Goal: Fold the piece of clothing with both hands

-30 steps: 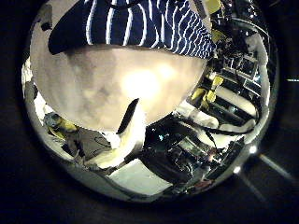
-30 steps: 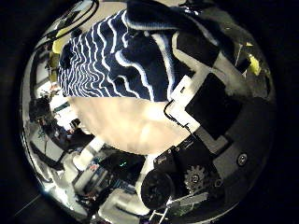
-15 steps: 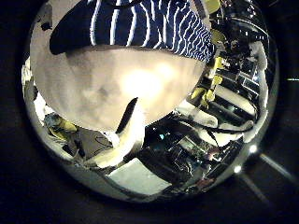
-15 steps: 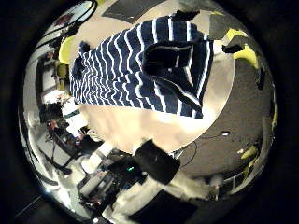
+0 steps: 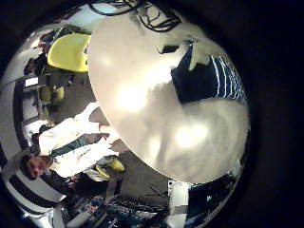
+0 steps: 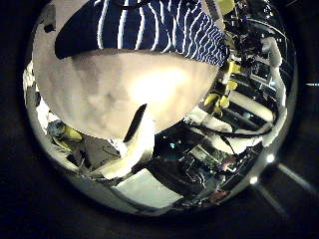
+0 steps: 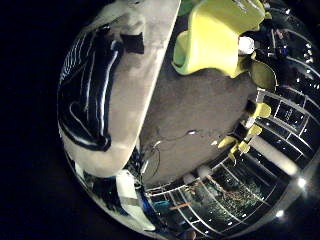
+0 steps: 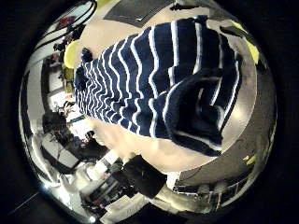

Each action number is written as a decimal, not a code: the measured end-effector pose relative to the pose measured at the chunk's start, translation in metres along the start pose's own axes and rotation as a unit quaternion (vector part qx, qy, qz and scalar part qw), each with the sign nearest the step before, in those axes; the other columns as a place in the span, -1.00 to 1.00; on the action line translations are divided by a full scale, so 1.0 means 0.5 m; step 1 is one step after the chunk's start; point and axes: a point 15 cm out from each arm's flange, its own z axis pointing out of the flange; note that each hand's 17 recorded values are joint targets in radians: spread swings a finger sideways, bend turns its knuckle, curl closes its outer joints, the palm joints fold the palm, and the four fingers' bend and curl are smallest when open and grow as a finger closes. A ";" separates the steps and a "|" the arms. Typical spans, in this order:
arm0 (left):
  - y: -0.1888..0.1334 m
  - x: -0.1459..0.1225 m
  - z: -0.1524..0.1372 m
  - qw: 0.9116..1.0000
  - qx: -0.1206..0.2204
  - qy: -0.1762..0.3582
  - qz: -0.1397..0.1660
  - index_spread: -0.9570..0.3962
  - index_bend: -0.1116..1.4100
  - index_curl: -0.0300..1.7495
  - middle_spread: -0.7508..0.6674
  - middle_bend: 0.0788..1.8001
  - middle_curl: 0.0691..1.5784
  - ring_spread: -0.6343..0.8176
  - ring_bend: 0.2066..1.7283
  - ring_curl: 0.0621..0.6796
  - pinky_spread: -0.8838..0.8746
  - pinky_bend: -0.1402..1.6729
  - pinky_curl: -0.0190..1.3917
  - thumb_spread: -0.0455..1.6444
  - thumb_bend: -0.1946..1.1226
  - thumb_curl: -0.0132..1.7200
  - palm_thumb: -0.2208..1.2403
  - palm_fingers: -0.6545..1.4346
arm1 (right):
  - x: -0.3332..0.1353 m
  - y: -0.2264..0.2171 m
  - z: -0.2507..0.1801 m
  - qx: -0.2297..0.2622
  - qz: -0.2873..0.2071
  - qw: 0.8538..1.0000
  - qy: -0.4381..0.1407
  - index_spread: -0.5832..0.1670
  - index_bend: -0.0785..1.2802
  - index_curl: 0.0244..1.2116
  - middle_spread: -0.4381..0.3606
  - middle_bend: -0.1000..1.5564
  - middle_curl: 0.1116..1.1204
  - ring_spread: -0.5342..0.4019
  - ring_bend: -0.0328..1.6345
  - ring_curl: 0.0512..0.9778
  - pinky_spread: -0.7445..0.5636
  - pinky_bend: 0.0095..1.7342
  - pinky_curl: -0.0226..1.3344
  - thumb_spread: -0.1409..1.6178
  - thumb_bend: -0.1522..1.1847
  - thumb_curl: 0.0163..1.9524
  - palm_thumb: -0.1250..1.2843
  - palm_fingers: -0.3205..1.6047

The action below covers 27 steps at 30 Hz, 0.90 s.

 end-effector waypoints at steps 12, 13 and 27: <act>-0.002 0.014 0.002 1.000 -0.002 0.005 0.003 0.47 -0.65 -0.63 0.32 -0.85 -0.58 0.13 -0.24 -0.47 0.30 -0.29 -0.49 0.46 -0.73 -0.66 -0.22 -0.26 | -0.026 -0.079 0.063 -0.015 -0.010 1.000 -0.012 -0.12 -0.63 -0.29 0.08 -0.36 -0.41 0.19 0.02 -0.40 0.76 -0.25 -0.27 0.45 -0.80 -0.71 -0.38 -0.50; -0.003 0.014 0.001 1.000 -0.001 0.005 0.003 0.47 -0.65 -0.63 0.32 -0.85 -0.58 0.13 -0.24 -0.47 0.30 -0.28 -0.49 0.46 -0.73 -0.66 -0.22 -0.26 | -0.027 -0.080 0.077 -0.021 -0.010 1.000 -0.013 -0.12 -0.63 -0.31 0.08 -0.37 -0.42 0.20 0.01 -0.41 0.77 -0.26 -0.28 0.45 -0.80 -0.71 -0.36 -0.49; 0.001 0.007 -0.044 1.000 0.017 0.022 -0.007 0.47 -0.65 -0.63 0.32 -0.85 -0.57 0.13 -0.24 -0.47 0.32 -0.28 -0.50 0.46 -0.73 -0.66 -0.22 -0.25 | -0.030 -0.079 0.120 -0.061 -0.015 0.998 -0.012 -0.21 -0.62 -0.40 -0.15 -0.26 -0.38 -0.14 0.23 -0.40 0.34 -0.09 -0.35 0.43 -0.77 -0.68 -0.17 0.20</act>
